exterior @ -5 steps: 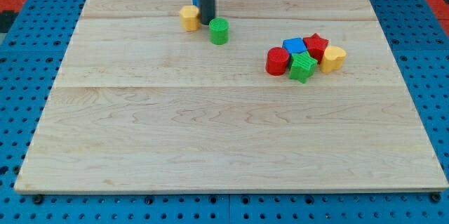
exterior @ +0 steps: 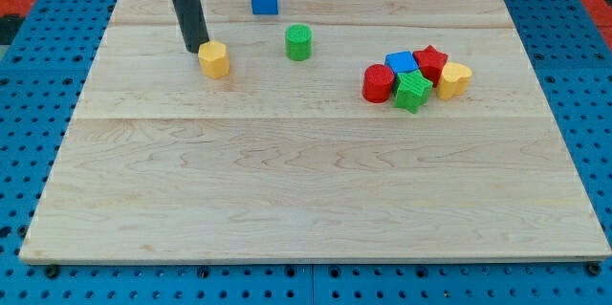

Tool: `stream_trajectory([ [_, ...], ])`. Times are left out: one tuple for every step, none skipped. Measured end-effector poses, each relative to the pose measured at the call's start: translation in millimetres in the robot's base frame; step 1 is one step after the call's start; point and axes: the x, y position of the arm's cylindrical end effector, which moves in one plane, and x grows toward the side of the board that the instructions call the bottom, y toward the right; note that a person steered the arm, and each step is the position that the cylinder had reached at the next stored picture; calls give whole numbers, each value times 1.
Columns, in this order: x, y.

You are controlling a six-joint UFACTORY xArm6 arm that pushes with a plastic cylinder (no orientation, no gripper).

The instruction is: Push the yellow hexagon to the center left

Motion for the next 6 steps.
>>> stream_trajectory([
  [0,14],
  [-13,40],
  [-4,61],
  [43,53],
  [58,10],
  [83,29],
])
